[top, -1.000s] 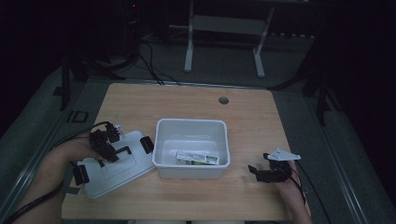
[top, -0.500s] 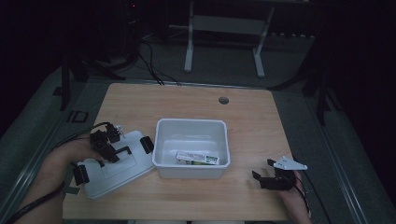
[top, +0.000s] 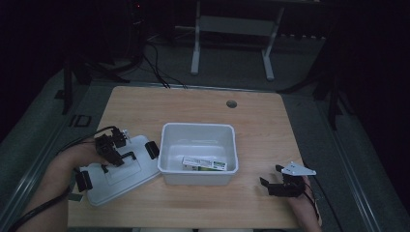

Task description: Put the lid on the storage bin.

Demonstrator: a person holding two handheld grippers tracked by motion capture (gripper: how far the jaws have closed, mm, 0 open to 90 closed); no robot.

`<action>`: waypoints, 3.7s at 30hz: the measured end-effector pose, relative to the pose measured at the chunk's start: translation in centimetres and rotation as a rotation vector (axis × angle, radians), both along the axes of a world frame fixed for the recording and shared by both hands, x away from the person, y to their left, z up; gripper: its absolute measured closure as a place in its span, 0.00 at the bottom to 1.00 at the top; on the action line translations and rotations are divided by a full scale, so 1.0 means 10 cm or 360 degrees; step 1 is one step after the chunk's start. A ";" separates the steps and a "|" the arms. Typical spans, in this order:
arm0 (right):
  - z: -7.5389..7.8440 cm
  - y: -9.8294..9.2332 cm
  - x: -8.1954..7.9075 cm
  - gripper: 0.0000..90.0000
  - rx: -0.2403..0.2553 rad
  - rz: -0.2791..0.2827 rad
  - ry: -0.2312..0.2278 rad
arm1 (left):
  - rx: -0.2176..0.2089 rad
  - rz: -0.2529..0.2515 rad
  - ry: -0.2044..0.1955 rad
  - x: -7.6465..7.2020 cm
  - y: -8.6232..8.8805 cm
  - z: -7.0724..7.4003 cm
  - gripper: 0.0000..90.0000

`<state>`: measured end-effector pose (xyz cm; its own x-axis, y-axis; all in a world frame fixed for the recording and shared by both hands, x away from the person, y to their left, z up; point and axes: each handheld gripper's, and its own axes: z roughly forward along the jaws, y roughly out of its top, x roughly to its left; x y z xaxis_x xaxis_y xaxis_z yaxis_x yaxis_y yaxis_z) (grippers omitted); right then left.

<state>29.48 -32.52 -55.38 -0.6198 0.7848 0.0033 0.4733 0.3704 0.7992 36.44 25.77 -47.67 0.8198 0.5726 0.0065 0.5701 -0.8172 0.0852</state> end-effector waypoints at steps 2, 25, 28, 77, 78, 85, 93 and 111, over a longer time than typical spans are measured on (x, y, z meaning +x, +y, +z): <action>0.00 0.00 0.00 0.15 0.0001 0.0007 -0.0006 | 0.0000 -0.0005 -0.0018 0.00 -0.01 0.00 0.76; -0.01 0.00 -0.04 0.14 0.0037 0.0057 -0.0048 | 0.0015 -0.0033 0.0029 -0.03 0.07 0.09 0.93; -0.01 0.00 -0.03 0.14 0.0040 0.0066 -0.0040 | -0.0004 -0.0028 0.0021 -0.05 0.10 0.15 0.93; -0.02 -0.01 -0.03 0.14 0.0039 0.0054 -0.0015 | -0.0047 -0.0371 -0.0149 -0.13 -0.60 1.49 0.93; -0.02 -0.01 -0.03 0.14 0.0038 0.0058 -0.0014 | -0.0050 -0.0387 -0.0152 -0.12 -0.64 1.49 0.93; -0.02 -0.01 -0.04 0.14 0.0039 0.0057 -0.0017 | -0.0070 -0.0464 -0.0160 -0.06 -0.86 1.50 0.93; -0.02 0.00 -0.04 0.14 0.0033 0.0063 -0.0018 | -0.0085 -0.0560 -0.0171 0.00 -1.15 1.52 0.93; -0.02 -0.01 -0.04 0.15 0.0041 0.0068 -0.0015 | -0.0068 -0.0710 -0.0188 0.11 -1.70 1.51 0.93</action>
<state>29.11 -32.63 -55.56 -0.6526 0.7575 0.0169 0.4498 0.3693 0.8132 37.58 8.81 -32.56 0.9812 0.1657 0.0985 0.1478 -0.9747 0.1675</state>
